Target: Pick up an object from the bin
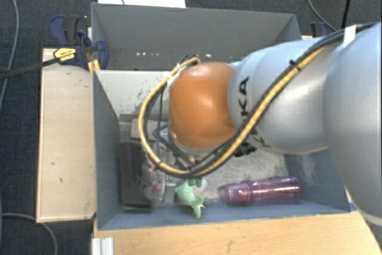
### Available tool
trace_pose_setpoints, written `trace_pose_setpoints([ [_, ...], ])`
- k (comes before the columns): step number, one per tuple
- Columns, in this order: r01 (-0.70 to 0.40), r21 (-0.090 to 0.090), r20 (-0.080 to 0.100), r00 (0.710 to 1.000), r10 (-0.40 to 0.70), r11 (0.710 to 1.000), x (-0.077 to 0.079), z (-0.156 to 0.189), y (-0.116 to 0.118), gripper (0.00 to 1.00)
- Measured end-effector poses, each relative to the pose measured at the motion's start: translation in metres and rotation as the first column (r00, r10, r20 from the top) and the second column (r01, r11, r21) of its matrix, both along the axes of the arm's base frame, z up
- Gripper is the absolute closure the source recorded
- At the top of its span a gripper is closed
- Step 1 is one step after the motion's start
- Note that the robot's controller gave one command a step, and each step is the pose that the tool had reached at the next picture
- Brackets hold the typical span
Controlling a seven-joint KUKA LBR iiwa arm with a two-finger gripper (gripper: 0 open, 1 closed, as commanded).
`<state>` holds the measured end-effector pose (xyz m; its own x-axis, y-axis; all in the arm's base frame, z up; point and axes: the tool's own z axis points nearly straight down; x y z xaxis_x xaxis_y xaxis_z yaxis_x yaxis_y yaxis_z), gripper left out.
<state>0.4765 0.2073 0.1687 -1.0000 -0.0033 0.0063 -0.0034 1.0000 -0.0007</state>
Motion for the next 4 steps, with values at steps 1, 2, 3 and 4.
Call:
trace_pose_setpoints([
  [1, 0.005, 0.002, 0.008, 1.0, -0.005, 1.0, 0.002, 0.004, -0.001, 0.0],
  [2, -0.085, 0.002, 0.008, 0.996, 0.085, 0.996, 0.004, -0.008, -0.006, 0.0],
  [3, -0.122, 0.002, 0.009, 0.993, 0.122, 0.993, 0.022, -0.042, -0.03, 0.0],
  [4, -0.148, 0.001, 0.007, 0.989, 0.148, 0.989, 0.017, -0.055, -0.037, 0.0],
])
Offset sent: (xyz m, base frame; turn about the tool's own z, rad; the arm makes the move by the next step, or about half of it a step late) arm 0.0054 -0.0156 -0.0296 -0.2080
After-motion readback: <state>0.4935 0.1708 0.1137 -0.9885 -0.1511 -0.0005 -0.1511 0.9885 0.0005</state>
